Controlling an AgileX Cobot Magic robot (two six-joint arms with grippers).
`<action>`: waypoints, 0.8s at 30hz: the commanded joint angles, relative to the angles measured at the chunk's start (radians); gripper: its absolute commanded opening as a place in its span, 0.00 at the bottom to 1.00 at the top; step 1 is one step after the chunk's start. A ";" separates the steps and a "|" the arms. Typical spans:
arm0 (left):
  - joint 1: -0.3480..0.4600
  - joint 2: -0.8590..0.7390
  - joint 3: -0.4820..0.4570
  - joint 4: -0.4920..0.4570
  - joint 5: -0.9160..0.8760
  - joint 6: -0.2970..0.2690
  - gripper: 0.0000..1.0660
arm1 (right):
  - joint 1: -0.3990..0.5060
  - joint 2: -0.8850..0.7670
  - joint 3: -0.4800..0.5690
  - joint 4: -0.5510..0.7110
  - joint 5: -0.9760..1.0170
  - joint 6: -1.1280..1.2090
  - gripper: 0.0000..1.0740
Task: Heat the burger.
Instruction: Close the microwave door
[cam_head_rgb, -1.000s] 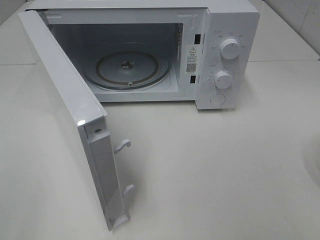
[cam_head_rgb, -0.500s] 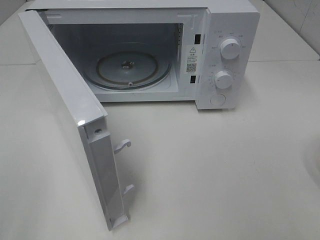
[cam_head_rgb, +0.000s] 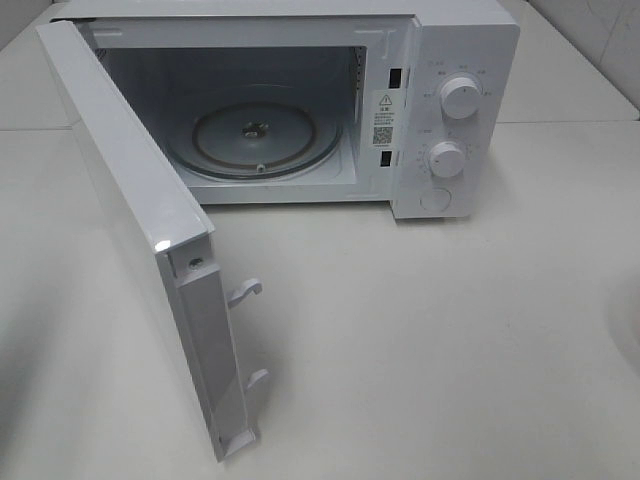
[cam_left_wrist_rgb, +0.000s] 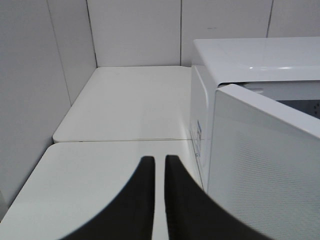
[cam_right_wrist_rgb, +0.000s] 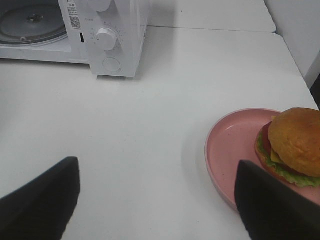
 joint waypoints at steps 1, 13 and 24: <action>-0.019 0.119 0.066 0.127 -0.194 -0.138 0.00 | -0.006 -0.030 0.002 0.007 -0.004 0.004 0.70; -0.137 0.674 -0.003 0.662 -0.581 -0.550 0.00 | -0.006 -0.030 0.002 0.007 -0.004 0.004 0.70; -0.321 0.874 -0.162 0.566 -0.578 -0.523 0.01 | -0.006 -0.030 0.002 0.007 -0.004 0.006 0.70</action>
